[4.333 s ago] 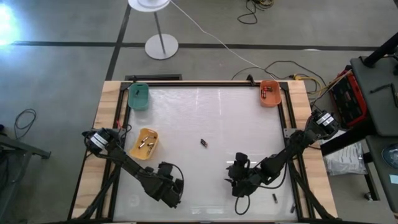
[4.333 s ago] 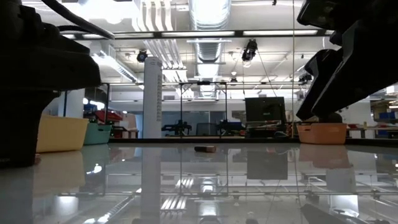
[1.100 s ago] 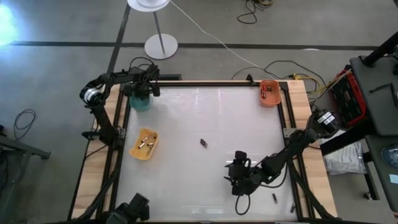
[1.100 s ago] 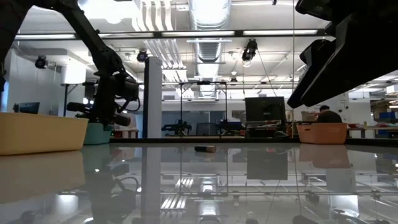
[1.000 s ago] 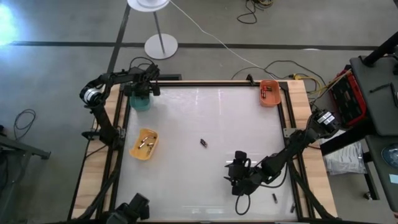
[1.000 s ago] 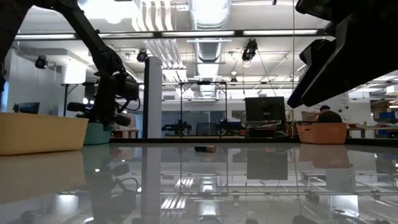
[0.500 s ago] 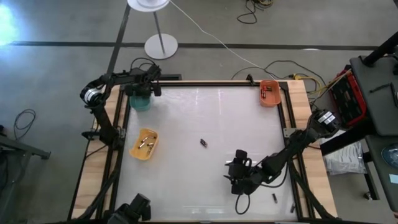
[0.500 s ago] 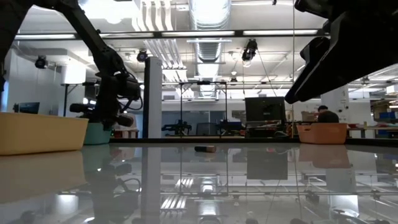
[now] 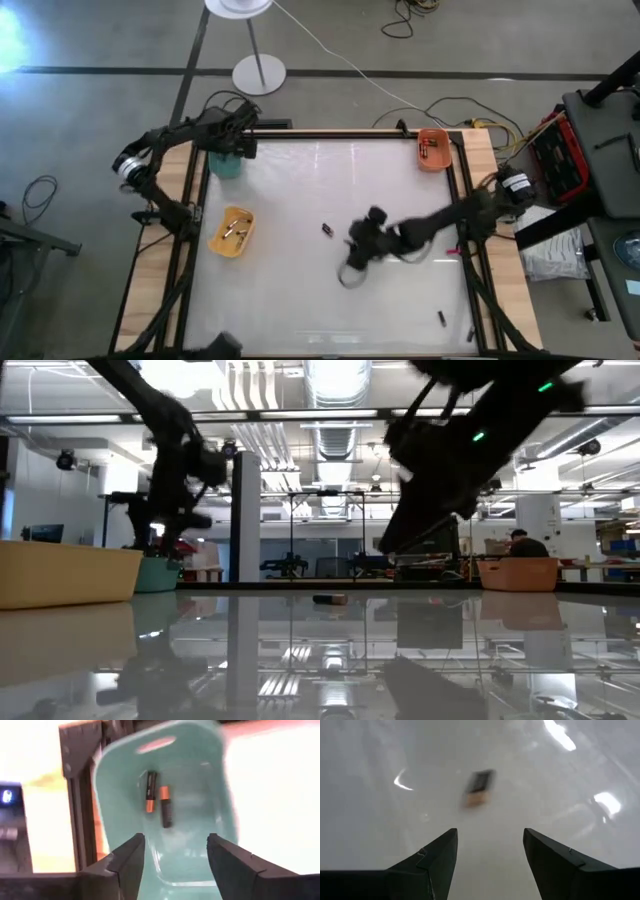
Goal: Sort batteries
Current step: Put the black battery into the green bin
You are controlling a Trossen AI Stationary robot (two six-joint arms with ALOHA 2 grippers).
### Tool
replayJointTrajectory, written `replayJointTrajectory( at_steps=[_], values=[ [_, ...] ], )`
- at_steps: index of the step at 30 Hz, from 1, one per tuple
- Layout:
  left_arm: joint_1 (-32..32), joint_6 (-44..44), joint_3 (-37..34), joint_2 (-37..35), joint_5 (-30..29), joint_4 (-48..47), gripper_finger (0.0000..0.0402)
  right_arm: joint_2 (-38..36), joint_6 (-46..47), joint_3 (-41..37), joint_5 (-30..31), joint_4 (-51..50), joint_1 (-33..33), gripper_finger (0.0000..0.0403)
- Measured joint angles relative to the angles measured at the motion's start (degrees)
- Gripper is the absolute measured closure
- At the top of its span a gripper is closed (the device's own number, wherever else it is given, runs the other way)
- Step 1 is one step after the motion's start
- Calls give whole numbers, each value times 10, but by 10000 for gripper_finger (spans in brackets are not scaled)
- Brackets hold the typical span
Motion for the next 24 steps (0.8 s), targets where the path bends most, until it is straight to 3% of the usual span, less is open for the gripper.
replayJointTrajectory(
  at_steps=[3, 6, 9, 12, 16, 18, 24],
  values=[
    [-51, 16, -13, -76, -3, 2, 199, 1, -6, 0, -30, -5, -68, 184],
    [-145, 5, -59, -153, -11, 51, 196, -3, -5, 0, -32, -15, -107, 184],
    [-278, -6, -135, -222, -21, 183, 196, -9, 1, 0, -31, -11, -116, 184],
    [-424, -7, -225, -254, -23, 408, 196, -9, 8, 0, -32, -10, -107, 184],
    [-585, 46, -317, -223, -49, 738, 196, -6, 7, 0, -32, 12, -95, 184],
    [-639, 95, -338, -184, -86, 846, 196, -2, -2, 0, -32, 24, -93, 184],
    [-703, 164, -346, -63, -123, 998, 196, 47, -73, 0, -27, 118, -92, 184]
  ],
)
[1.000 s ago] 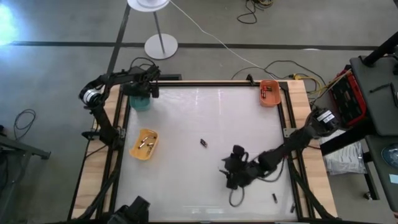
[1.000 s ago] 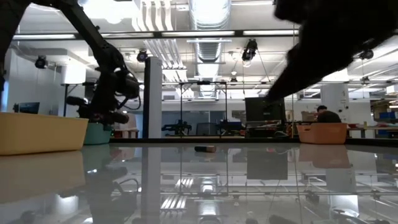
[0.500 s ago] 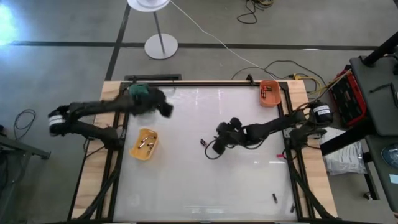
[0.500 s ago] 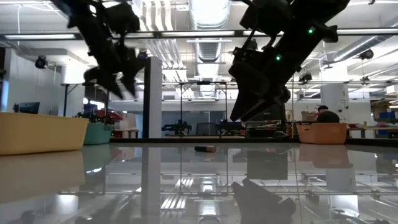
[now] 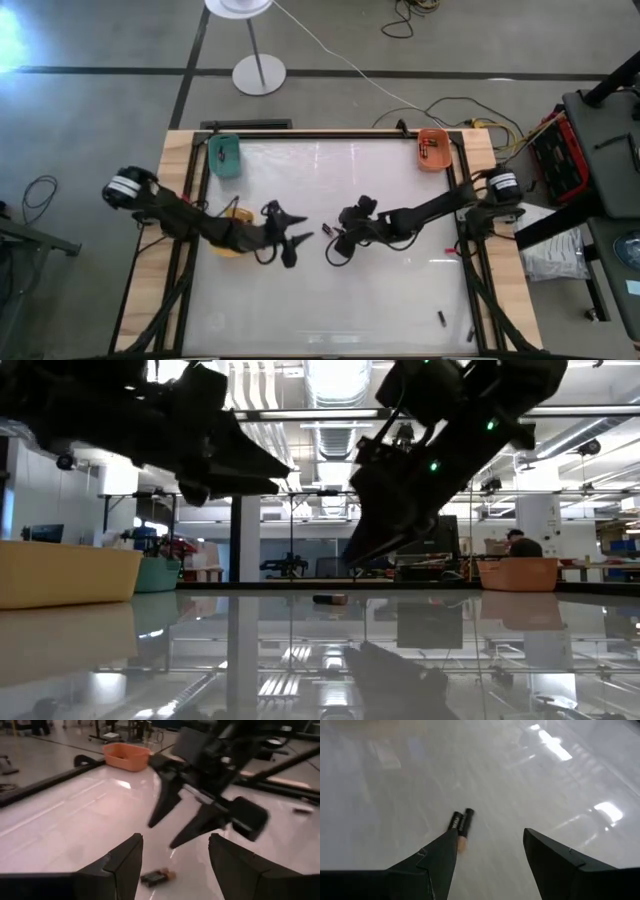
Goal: Sort batteries
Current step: Put the black battery into the green bin
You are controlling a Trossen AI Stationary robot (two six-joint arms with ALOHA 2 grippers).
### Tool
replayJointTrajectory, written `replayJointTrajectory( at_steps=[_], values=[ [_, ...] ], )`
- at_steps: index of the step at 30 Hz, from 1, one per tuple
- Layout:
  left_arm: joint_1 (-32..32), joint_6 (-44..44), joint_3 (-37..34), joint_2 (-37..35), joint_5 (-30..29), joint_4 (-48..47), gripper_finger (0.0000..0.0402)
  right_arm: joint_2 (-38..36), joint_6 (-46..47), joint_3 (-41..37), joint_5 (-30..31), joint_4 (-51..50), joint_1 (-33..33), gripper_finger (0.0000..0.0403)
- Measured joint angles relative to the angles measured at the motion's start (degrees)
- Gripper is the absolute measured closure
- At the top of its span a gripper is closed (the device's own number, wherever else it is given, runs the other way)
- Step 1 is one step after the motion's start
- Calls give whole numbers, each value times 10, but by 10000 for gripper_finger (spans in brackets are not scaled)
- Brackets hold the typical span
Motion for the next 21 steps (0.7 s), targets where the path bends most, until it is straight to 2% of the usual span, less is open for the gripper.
replayJointTrajectory(
  at_steps=[4, 12, 21],
  values=[
    [-35, -11, -17, 24, -3, 49, 196, 42, -4, 0, -1, 71, 0, 184],
    [-98, 16, -65, -9, -131, 69, 196, 66, -11, 4, -10, 96, -13, 184],
    [-78, 15, -67, 22, -134, 70, 196, 70, -52, 16, -10, 96, -31, 184]
  ],
)
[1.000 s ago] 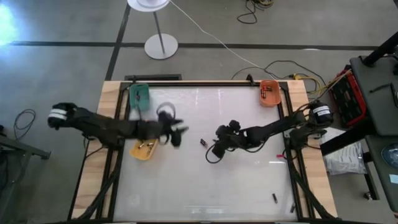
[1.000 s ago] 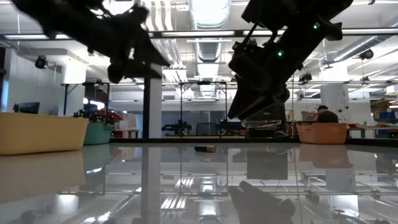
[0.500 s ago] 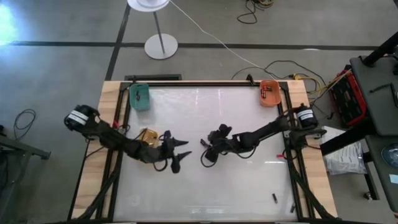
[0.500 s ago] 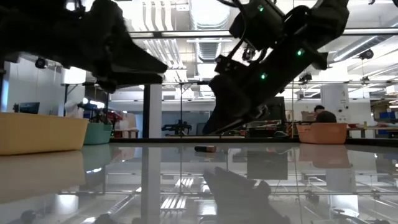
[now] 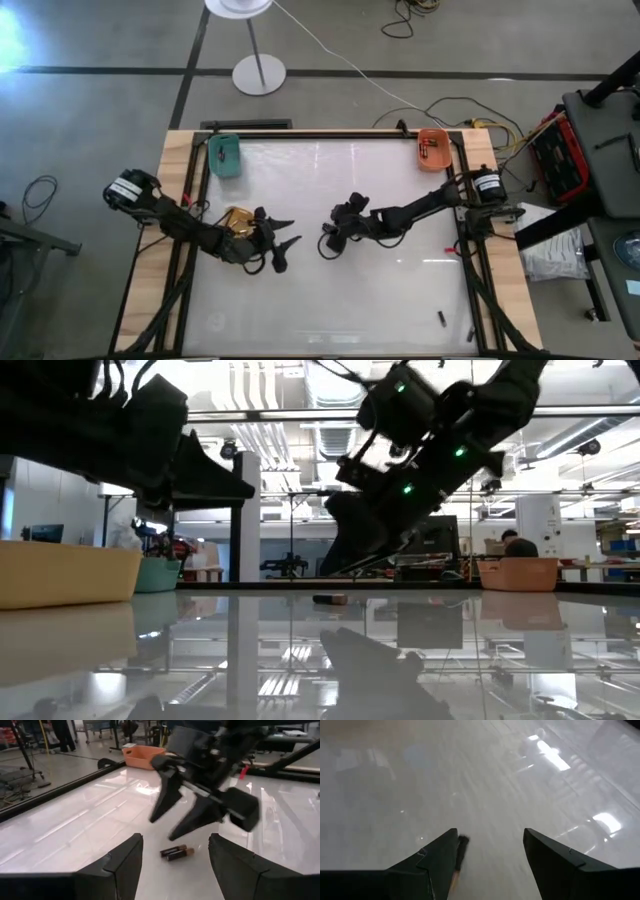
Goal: Sort batteries
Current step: Put the black battery into the green bin
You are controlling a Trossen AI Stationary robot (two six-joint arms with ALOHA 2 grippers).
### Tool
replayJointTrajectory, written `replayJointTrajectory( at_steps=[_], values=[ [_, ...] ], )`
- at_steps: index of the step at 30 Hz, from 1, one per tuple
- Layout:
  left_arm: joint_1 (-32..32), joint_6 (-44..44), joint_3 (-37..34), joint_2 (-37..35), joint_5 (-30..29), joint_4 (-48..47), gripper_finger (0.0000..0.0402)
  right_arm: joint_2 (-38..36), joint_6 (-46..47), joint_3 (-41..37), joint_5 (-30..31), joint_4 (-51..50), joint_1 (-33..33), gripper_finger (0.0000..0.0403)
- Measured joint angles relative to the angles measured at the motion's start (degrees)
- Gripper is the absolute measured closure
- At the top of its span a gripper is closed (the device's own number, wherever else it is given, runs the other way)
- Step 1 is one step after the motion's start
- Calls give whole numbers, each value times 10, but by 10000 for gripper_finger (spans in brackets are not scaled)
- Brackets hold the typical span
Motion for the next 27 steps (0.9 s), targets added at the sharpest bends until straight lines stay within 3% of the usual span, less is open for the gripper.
replayJointTrajectory(
  at_steps=[7, 16, 18, 22, 25, 27],
  values=[
    [6, 4, 1, 21, 0, 4, 196, 48, 5, 28, -19, -23, -9, 184],
    [7, -19, 0, 36, 6, 4, 196, 22, -7, 67, -31, -126, -5, 184],
    [4, -42, 2, 44, 50, 6, 196, 0, -29, 74, -53, -140, 9, 184],
    [-37, -67, 51, 96, 202, 1, 196, -24, -50, 74, -121, -154, 60, 184],
    [-99, -86, 140, 152, 230, -58, 196, -31, -40, 74, -119, -156, 96, 184],
    [-138, -114, 207, 185, 216, -130, 196, -33, -30, 76, -110, -153, 112, 184]
  ],
)
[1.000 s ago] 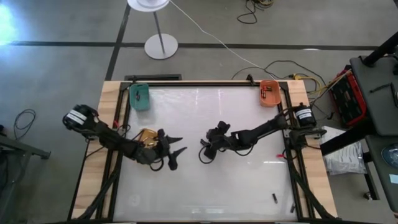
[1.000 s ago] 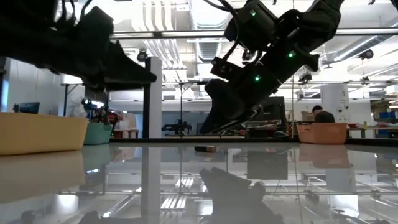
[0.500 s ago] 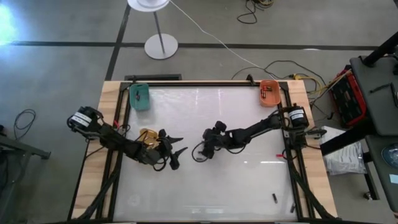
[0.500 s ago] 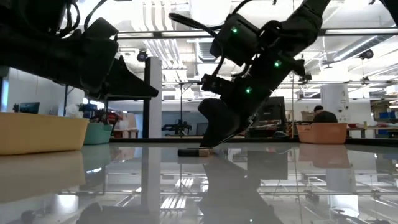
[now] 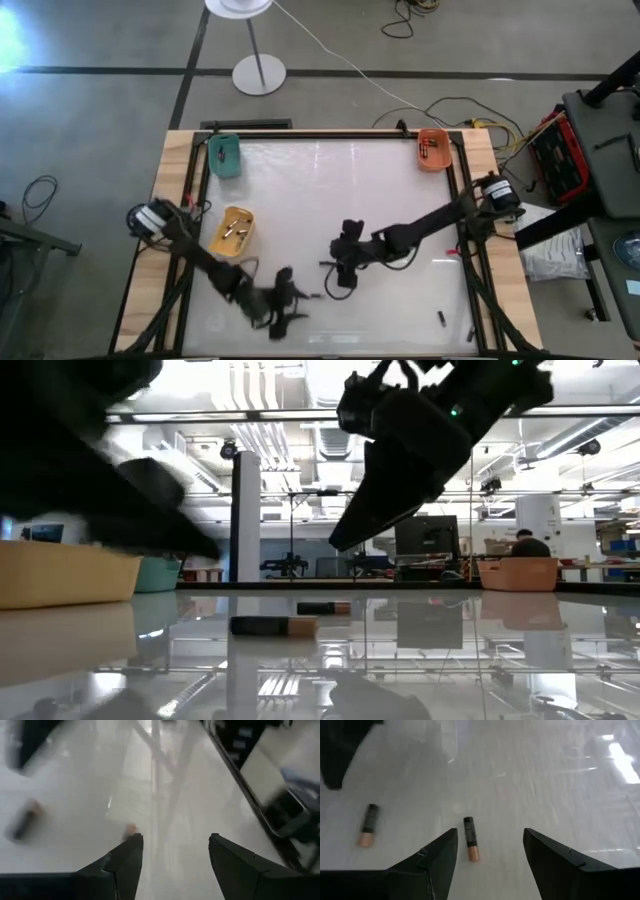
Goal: Sort batteries
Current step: Put the black battery into the green bin
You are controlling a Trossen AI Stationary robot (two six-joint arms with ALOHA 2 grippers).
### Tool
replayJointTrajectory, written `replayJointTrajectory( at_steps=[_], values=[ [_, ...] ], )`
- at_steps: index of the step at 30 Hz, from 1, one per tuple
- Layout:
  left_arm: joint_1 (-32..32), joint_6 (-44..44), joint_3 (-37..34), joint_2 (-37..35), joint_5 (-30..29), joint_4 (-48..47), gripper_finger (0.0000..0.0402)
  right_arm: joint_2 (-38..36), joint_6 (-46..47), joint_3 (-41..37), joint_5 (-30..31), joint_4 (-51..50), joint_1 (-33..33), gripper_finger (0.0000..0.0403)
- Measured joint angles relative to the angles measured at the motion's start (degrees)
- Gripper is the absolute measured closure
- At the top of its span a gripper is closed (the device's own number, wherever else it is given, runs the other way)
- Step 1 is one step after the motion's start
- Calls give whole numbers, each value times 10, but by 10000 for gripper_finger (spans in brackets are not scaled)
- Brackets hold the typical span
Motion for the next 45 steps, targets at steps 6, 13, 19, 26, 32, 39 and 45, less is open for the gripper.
replayJointTrajectory(
  at_steps=[6, 13, 19, 26, 32, 39, 45],
  values=[
    [-53, -92, 73, 44, -136, -158, 196, 1, 11, 2, 37, 6, 33, 184],
    [-69, -56, 186, 126, -100, -170, 196, -9, 69, 2, 40, -15, 72, 184],
    [-65, -92, 235, 169, -109, -233, 199, -22, 87, 2, 40, -31, 94, 184],
    [-58, -150, 200, 178, -110, -229, 275, -20, 73, 2, 40, -25, 95, 184],
    [-56, -169, 189, 178, -120, -225, 384, 20, -23, -4, 44, 81, 108, 184],
    [-56, -176, 189, 176, -122, -226, 389, 64, -32, -5, 58, 150, 111, 184],
    [-56, -148, 186, 146, -109, -251, 390, 65, -28, -2, 56, 156, 119, 184]
  ],
)
